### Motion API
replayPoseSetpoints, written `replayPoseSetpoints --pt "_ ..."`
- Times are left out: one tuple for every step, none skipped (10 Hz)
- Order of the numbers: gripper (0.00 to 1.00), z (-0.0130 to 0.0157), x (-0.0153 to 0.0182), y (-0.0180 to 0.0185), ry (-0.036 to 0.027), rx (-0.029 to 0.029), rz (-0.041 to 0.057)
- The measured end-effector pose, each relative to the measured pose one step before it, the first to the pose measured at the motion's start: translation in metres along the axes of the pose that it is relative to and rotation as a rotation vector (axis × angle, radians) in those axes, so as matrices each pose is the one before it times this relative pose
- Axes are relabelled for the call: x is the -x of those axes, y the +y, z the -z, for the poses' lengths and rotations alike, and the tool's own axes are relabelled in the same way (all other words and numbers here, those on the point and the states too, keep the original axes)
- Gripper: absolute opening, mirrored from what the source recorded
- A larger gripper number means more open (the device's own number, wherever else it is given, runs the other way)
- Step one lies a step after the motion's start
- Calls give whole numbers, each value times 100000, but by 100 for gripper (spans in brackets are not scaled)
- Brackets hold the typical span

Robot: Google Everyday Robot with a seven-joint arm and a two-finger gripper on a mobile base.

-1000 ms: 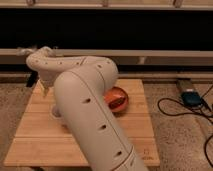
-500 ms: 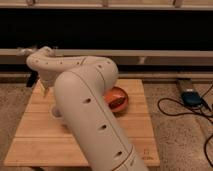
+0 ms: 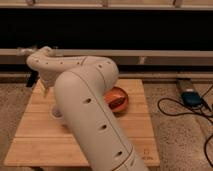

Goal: Wipe the white sponge on the table

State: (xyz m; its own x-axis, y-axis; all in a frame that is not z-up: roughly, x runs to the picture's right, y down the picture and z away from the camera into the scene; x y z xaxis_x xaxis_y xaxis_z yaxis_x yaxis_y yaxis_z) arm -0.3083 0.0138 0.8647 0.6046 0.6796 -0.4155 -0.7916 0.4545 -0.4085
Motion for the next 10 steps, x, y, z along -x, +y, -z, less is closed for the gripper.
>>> replayPoseSetpoints --pt "80 0 5 23 -3 6 22" --pt "80 -4 -22 -6 40 -64 7" --pt "80 59 -52 -237 516 -1097 -561" --pt "80 -233 180 -280 428 -1581 -153" --pt "80 -495 353 -465 930 -1660 -142" --pt "80 -704 576 -982 786 -1544 -428" --pt "80 -832 436 -1486 922 -1693 -1130" --pt "80 -511 373 -711 381 -718 -992" --pt "80 -442 166 -345 445 -436 -858" --pt "80 -363 61 -164 290 352 -957"
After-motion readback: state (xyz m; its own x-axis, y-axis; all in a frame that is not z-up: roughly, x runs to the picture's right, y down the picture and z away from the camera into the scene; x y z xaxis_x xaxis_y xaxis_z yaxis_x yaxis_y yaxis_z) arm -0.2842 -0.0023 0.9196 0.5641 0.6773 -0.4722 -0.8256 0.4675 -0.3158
